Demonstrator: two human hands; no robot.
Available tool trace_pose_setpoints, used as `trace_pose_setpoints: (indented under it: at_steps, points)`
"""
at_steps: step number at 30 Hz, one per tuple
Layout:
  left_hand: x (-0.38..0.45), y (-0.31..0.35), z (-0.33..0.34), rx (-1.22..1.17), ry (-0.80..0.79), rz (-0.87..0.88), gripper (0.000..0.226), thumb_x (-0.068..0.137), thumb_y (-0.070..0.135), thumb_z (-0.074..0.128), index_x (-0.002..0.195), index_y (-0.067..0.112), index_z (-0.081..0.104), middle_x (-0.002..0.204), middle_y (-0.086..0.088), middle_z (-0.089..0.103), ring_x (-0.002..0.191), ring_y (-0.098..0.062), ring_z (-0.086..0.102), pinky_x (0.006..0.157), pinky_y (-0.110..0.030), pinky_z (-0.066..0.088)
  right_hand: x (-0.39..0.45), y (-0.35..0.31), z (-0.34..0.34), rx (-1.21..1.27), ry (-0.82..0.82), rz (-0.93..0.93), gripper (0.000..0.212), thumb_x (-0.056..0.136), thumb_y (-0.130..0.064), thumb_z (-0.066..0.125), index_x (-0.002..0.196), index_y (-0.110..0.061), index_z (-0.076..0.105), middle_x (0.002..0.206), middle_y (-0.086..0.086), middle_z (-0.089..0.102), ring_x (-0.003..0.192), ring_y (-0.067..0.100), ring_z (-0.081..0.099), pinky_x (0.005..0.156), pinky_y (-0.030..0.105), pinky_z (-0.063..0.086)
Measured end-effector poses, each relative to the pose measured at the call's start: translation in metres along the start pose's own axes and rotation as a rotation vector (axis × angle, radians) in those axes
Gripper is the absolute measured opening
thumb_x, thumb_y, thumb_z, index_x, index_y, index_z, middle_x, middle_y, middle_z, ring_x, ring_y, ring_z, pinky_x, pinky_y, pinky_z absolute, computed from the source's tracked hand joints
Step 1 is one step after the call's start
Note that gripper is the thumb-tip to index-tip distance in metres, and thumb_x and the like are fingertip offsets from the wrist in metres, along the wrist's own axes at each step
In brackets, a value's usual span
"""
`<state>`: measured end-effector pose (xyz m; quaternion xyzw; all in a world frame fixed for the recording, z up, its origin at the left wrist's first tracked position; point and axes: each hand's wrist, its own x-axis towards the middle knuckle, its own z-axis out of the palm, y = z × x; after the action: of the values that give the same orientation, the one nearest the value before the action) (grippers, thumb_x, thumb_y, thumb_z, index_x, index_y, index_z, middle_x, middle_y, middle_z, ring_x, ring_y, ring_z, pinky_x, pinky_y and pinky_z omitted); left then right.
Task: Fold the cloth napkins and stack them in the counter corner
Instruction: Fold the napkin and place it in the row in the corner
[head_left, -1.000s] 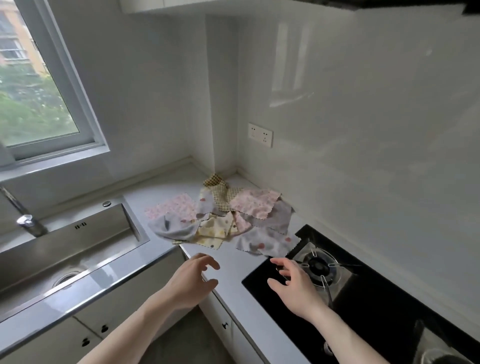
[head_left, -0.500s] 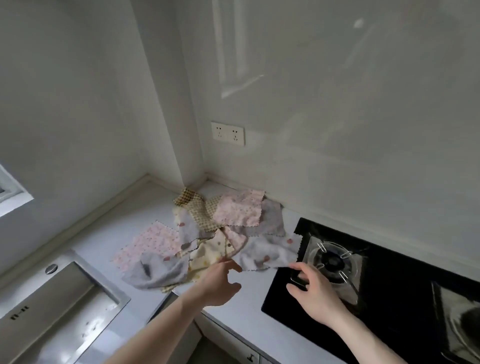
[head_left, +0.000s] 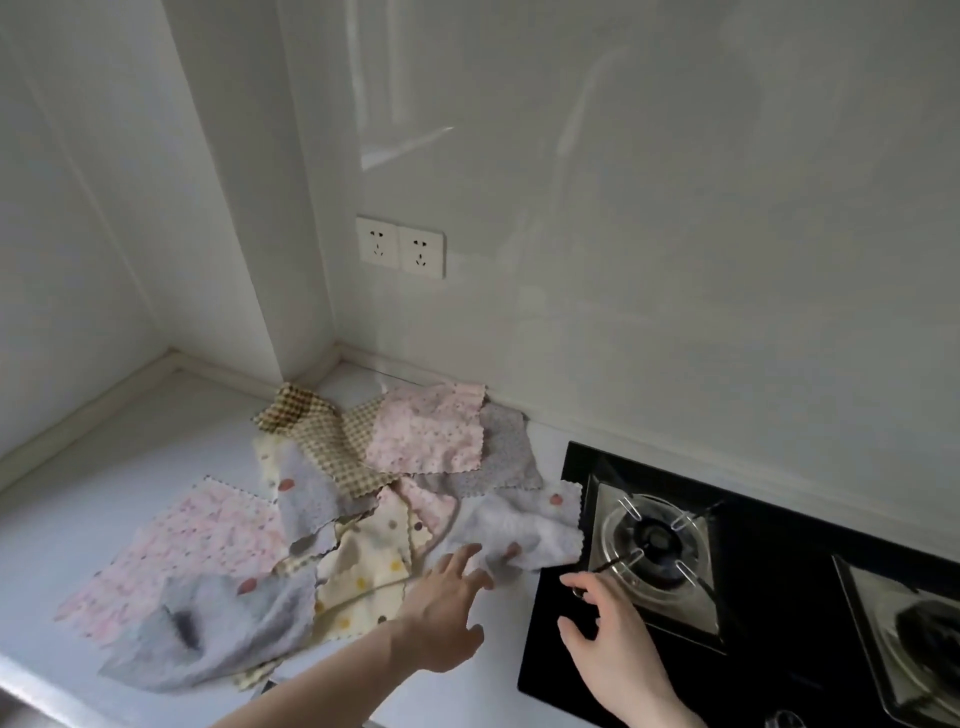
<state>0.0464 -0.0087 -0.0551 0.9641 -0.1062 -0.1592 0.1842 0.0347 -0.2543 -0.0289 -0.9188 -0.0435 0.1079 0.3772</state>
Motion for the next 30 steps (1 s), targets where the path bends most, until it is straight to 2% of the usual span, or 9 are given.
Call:
trace_pose_setpoints:
  at_steps: [2, 5, 9, 14, 17, 21, 24, 28, 30]
  points:
    - [0.015, -0.01, 0.016, 0.037, 0.029, 0.052, 0.06, 0.088, 0.048, 0.058, 0.145, 0.034, 0.047, 0.169, 0.003, 0.006, 0.154, -0.023, 0.013, 0.122, -0.038, 0.023, 0.014, 0.014, 0.01, -0.043, 0.022, -0.028, 0.041, 0.091, -0.025, 0.07, 0.123, -0.045, 0.055, 0.123, -0.036, 0.045, 0.119, -0.015, 0.046, 0.103, 0.022, 0.046]
    - [0.026, -0.022, 0.051, 0.079, 0.124, 0.133, 0.066, 0.09, 0.053, 0.048, 0.152, 0.033, 0.036, 0.169, -0.003, 0.014, 0.155, -0.025, 0.01, 0.124, -0.036, 0.01, 0.027, 0.04, 0.031, -0.101, 0.048, -0.097, 0.04, 0.091, -0.025, 0.068, 0.124, -0.043, 0.055, 0.125, -0.036, 0.042, 0.121, -0.016, 0.044, 0.102, 0.018, 0.043]
    - [0.027, -0.031, 0.089, 0.073, 0.304, 0.164, 0.069, 0.094, 0.061, 0.038, 0.156, 0.037, 0.022, 0.17, 0.007, 0.009, 0.157, -0.014, 0.001, 0.126, -0.036, -0.003, 0.037, 0.075, 0.066, -0.176, 0.059, -0.233, 0.037, 0.091, -0.032, 0.062, 0.126, -0.042, 0.054, 0.128, -0.035, 0.04, 0.125, -0.011, 0.042, 0.103, 0.013, 0.037]
    - [0.029, -0.04, 0.107, 0.108, 0.451, 0.197, 0.078, 0.093, 0.06, 0.04, 0.161, 0.027, 0.021, 0.167, 0.009, 0.02, 0.153, -0.012, 0.018, 0.12, -0.017, -0.011, 0.041, 0.102, 0.095, -0.302, 0.214, -0.389, 0.038, 0.091, -0.048, 0.045, 0.128, -0.044, 0.052, 0.128, -0.035, 0.041, 0.12, -0.011, 0.038, 0.099, 0.02, 0.036]
    - [0.031, -0.044, 0.115, 0.106, 0.446, 0.203, 0.08, 0.093, 0.058, 0.036, 0.162, 0.027, 0.008, 0.168, 0.01, 0.014, 0.154, -0.009, 0.011, 0.123, -0.021, -0.005, 0.042, 0.107, 0.1, -0.32, 0.268, -0.447, 0.041, 0.091, -0.049, 0.043, 0.132, -0.044, 0.048, 0.13, -0.035, 0.04, 0.12, -0.009, 0.04, 0.102, 0.02, 0.035]
    - [0.034, -0.045, 0.121, 0.101, 0.479, 0.235, 0.075, 0.087, 0.052, 0.037, 0.157, 0.029, 0.02, 0.158, 0.009, 0.032, 0.145, -0.011, 0.03, 0.123, -0.023, 0.016, 0.039, 0.109, 0.101, -0.29, 0.312, -0.47, 0.04, 0.095, -0.038, 0.056, 0.134, -0.038, 0.049, 0.131, -0.03, 0.042, 0.123, -0.004, 0.045, 0.104, 0.023, 0.039]
    - [0.033, -0.043, 0.124, 0.093, 0.51, 0.23, 0.067, 0.086, 0.045, 0.043, 0.151, 0.03, 0.031, 0.146, 0.007, 0.045, 0.134, -0.015, 0.044, 0.115, -0.024, 0.03, 0.038, 0.11, 0.103, -0.287, 0.356, -0.47, 0.039, 0.094, -0.033, 0.061, 0.131, -0.035, 0.051, 0.127, -0.026, 0.045, 0.118, 0.0, 0.05, 0.099, 0.025, 0.043]
    - [0.02, -0.034, 0.118, 0.108, 0.566, 0.202, 0.059, 0.091, 0.03, 0.051, 0.149, 0.031, 0.041, 0.145, 0.003, 0.054, 0.123, -0.024, 0.059, 0.095, -0.033, 0.048, 0.031, 0.107, 0.107, -0.271, 0.395, -0.403, 0.035, 0.093, -0.032, 0.062, 0.127, -0.034, 0.053, 0.125, -0.019, 0.049, 0.116, 0.008, 0.055, 0.095, 0.03, 0.046]
    - [0.007, -0.025, 0.117, 0.162, 0.597, 0.219, 0.05, 0.095, 0.028, 0.052, 0.144, 0.033, 0.05, 0.141, 0.005, 0.059, 0.116, -0.026, 0.064, 0.088, -0.035, 0.051, 0.016, 0.104, 0.11, -0.244, 0.413, -0.351, 0.035, 0.093, -0.031, 0.062, 0.127, -0.033, 0.054, 0.127, -0.015, 0.051, 0.118, 0.013, 0.056, 0.095, 0.034, 0.048]
